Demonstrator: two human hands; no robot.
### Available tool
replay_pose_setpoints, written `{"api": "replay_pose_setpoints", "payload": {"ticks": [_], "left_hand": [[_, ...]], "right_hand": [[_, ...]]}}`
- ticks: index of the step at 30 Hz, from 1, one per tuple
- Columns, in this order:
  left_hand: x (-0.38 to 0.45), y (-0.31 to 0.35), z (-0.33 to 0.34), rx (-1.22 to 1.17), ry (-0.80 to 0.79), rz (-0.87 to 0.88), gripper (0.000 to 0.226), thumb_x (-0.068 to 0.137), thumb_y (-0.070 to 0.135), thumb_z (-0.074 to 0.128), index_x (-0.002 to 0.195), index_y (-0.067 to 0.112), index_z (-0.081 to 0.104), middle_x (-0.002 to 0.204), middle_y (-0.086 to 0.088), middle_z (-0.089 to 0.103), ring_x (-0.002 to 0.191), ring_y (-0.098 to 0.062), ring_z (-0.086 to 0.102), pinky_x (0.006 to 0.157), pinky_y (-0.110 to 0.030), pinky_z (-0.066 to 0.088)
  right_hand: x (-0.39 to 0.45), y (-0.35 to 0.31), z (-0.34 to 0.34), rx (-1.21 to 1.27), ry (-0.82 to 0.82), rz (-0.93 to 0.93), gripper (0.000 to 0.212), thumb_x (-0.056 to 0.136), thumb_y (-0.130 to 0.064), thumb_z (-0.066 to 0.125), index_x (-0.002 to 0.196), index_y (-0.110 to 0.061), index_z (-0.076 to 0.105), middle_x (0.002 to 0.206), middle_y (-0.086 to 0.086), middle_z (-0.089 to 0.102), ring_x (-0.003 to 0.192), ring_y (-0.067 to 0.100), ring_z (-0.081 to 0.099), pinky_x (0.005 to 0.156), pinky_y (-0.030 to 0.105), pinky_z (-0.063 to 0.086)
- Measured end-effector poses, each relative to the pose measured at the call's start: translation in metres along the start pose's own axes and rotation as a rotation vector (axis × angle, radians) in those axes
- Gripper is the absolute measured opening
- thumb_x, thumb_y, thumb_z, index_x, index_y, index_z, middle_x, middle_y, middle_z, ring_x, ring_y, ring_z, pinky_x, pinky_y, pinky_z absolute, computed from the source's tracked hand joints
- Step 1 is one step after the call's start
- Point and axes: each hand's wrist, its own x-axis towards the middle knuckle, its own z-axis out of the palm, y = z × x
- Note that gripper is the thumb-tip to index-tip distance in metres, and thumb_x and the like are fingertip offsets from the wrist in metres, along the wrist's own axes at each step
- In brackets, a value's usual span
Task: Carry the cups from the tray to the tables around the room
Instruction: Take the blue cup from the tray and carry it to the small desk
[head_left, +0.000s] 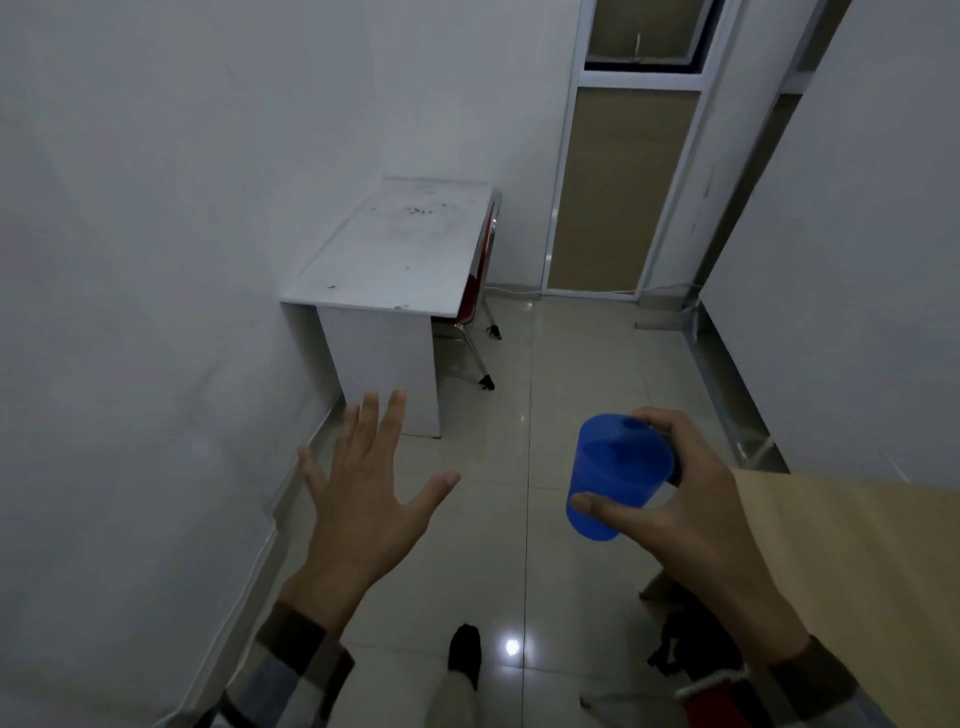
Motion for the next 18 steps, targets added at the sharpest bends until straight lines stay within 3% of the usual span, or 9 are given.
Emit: {"api": "replay_pose_setpoints", "payload": {"ticks": [5,10,18], "left_hand": [[0.13,-0.002,0.03,0.003,-0.026,-0.007,0.107,0.078,0.093,0.022,0.167,0.046,-0.015,0.179,0.01,-0.017,0.165,-0.011,-0.018,0.127,-0.064,-0.018],[0.257,0.009,0.06,-0.028,-0.016,0.029,0.101,0.084,0.093,0.026,0.166,0.05,-0.013,0.18,0.009,-0.013,0.165,-0.01,-0.016,0.127,-0.063,-0.018],[0.425,0.035,0.115,0.031,-0.047,0.052,0.098,0.076,0.102,0.009,0.158,0.059,-0.023,0.177,0.011,-0.02,0.162,-0.008,-0.022,0.125,-0.064,-0.018]], "right_hand": [[0.111,0.048,0.019,0.003,0.03,0.032,0.081,0.054,-0.048,0.093,0.124,-0.034,0.054,0.119,-0.02,0.062,0.111,0.003,0.061,0.089,0.019,0.051],[0.221,0.085,0.031,-0.013,0.039,0.027,0.081,0.054,-0.058,0.088,0.124,-0.034,0.055,0.119,-0.024,0.06,0.111,-0.001,0.059,0.089,0.007,0.046],[0.381,0.157,0.031,-0.016,0.013,0.018,0.079,0.055,-0.062,0.086,0.123,-0.038,0.053,0.119,-0.026,0.059,0.113,-0.002,0.058,0.089,0.006,0.045]]}}
